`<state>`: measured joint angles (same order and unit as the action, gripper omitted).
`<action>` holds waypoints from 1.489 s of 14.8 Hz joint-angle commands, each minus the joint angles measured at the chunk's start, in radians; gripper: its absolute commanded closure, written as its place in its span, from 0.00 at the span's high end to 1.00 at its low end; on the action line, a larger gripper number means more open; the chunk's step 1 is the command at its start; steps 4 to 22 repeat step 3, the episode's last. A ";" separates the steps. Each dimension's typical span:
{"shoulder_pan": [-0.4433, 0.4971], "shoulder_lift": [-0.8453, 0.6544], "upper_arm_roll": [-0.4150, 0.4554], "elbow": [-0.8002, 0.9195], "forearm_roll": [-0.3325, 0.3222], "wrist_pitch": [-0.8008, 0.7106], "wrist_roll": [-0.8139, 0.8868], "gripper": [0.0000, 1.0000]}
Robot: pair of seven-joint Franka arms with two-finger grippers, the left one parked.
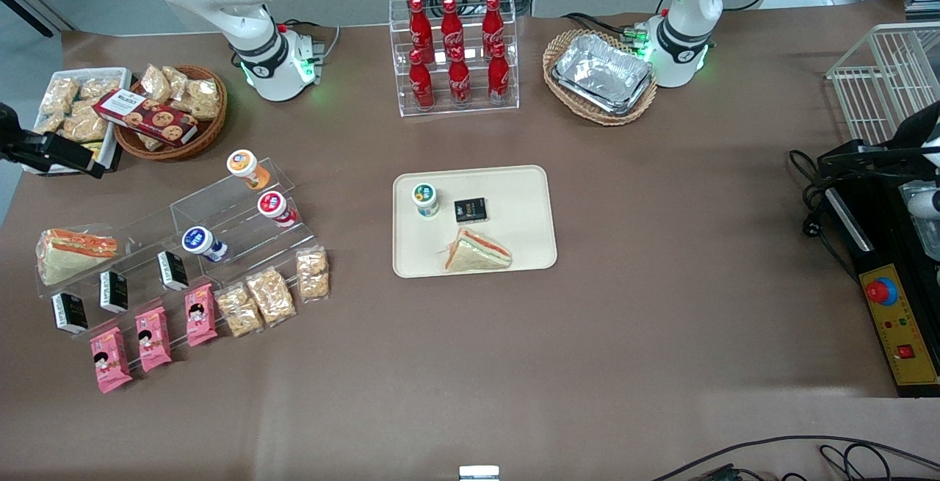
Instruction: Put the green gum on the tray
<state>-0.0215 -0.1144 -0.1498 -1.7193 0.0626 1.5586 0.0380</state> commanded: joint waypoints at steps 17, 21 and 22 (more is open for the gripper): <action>-0.018 -0.008 0.018 -0.020 -0.029 0.020 0.016 1.00; -0.018 -0.008 0.018 -0.020 -0.029 0.020 0.016 1.00; -0.018 -0.008 0.018 -0.020 -0.029 0.020 0.016 1.00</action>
